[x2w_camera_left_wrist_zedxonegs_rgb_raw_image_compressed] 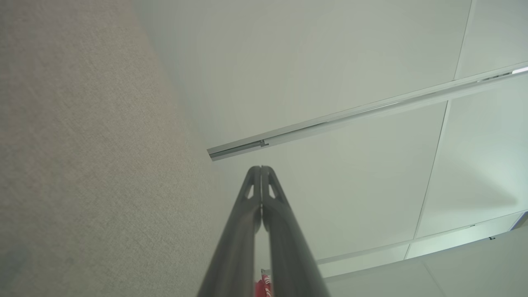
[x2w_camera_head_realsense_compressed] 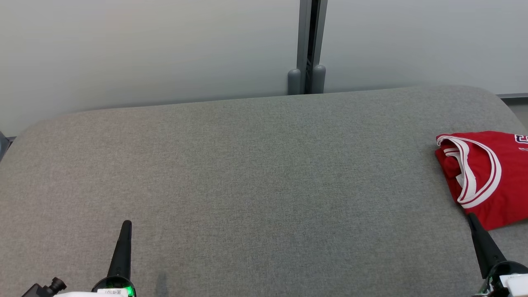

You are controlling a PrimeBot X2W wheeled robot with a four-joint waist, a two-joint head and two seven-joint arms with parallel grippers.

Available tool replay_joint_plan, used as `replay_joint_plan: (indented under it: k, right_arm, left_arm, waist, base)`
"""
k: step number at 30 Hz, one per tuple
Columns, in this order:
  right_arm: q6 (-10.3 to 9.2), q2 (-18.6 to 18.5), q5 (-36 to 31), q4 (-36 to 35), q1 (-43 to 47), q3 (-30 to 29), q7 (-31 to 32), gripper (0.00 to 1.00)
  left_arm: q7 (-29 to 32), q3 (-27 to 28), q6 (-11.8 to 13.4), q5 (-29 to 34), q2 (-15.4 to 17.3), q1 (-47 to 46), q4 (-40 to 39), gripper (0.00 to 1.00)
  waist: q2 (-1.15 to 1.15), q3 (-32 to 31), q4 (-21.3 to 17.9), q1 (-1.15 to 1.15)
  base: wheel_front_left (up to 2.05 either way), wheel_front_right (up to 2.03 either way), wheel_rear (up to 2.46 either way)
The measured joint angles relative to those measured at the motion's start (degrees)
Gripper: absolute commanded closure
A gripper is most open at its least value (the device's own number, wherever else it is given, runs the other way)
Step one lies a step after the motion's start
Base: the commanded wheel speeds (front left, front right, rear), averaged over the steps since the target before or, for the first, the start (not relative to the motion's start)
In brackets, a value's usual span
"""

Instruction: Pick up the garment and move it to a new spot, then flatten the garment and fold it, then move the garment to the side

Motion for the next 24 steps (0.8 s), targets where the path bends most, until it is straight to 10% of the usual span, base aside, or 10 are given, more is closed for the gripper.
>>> replay_joint_plan:
  k: [24]
  right_arm:
    - [0.0,0.23,9.46,0.6,-0.02,-1.43,1.83,1.0]
  left_arm:
    - [0.76,0.89,-1.54,-8.96,-1.26,0.35,-0.21,1.0]
  waist:
    - [0.0,-0.04,-0.25,0.0]
  base:
    - [0.0,0.0,0.0]
